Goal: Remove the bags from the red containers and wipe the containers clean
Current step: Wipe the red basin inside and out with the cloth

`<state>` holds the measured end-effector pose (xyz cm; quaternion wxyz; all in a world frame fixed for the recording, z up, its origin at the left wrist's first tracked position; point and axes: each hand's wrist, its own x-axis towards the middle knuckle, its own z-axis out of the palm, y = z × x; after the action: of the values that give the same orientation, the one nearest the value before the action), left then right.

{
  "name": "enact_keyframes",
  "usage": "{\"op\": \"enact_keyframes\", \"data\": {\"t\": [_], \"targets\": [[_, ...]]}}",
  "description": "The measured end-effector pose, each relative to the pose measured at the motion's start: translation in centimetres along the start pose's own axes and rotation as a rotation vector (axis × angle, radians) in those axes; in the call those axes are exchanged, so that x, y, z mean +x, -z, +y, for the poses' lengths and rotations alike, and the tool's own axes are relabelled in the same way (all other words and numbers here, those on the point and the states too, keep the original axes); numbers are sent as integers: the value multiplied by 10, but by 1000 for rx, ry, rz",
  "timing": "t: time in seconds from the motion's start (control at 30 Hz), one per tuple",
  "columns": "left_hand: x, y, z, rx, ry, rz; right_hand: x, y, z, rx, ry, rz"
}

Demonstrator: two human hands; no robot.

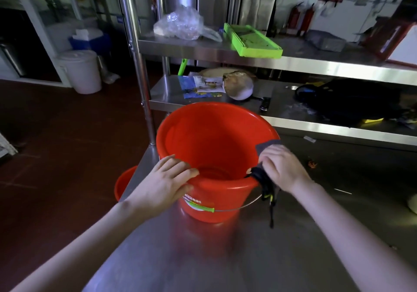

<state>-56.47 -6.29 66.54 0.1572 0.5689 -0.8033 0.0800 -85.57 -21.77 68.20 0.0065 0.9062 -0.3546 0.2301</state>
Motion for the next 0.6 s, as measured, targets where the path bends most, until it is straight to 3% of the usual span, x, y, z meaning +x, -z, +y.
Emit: {"op": "enact_keyframes", "data": {"t": [0.17,0.3,0.4,0.5,0.6], "targets": [[12,-15,17,-8,89,152,2,-11,-27,1,-251,132],[7,-25,33,-16,95,210,-15,-43,-119,-88,-284,233],[0,-28,38,-67,120,254,-12,-49,-126,-59,-165,316],[3,-30,43,-105,139,259,-10,-26,-76,-6,37,174],[14,-32,47,-133,120,238,2,-1,-15,10,-34,-27]]}}
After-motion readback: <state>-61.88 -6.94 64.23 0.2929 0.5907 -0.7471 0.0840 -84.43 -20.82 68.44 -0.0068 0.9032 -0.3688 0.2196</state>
